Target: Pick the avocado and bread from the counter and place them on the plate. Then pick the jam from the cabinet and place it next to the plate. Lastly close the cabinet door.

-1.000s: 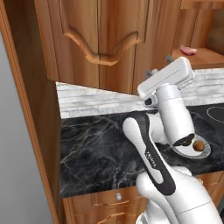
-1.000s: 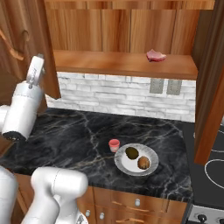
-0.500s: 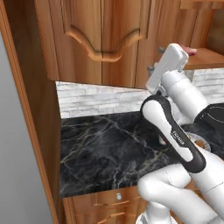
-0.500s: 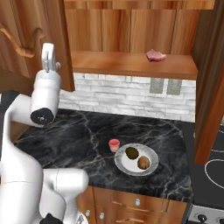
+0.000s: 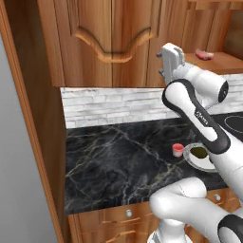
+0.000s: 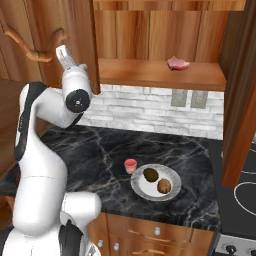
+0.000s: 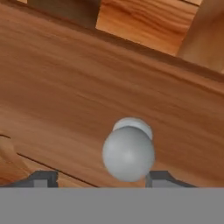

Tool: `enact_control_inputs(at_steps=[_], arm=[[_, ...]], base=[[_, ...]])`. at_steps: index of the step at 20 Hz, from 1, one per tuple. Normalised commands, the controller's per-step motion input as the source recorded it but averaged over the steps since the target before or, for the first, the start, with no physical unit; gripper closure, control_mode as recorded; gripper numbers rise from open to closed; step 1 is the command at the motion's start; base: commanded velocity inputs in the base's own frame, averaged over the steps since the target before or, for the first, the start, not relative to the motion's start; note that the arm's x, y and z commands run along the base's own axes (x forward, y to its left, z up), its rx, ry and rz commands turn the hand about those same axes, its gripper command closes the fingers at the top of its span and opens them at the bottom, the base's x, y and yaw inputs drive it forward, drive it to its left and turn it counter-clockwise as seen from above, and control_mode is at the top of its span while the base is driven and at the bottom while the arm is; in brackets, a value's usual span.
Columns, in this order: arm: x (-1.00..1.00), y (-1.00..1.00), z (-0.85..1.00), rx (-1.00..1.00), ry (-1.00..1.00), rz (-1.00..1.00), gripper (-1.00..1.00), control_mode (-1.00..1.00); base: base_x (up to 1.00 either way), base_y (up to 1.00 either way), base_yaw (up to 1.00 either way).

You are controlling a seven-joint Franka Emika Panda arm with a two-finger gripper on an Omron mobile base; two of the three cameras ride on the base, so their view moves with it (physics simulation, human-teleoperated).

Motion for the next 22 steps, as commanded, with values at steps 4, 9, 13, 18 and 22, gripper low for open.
enact_control_inputs(at_steps=[4, 9, 13, 18, 22], arm=[[0.60, 0.03, -0.41, -0.67, 0.09, -0.04, -1.00, -1.00], [0.50, 0.00, -0.34, -0.67, 0.07, -0.06, -1.00, -1.00], [0.49, 0.00, -0.26, -0.64, 0.05, -0.07, -1.00, -1.00], [0.15, 0.00, -0.14, -0.57, 0.02, -0.09, -1.00, -1.00], [0.03, 0.00, -0.12, -0.51, 0.00, -0.09, -1.00, -1.00]], base=[[0.00, 0.00, 0.00], [0.00, 0.00, 0.00], [0.00, 0.00, 0.00], [0.00, 0.00, 0.00], [0.00, 0.00, 0.00]])
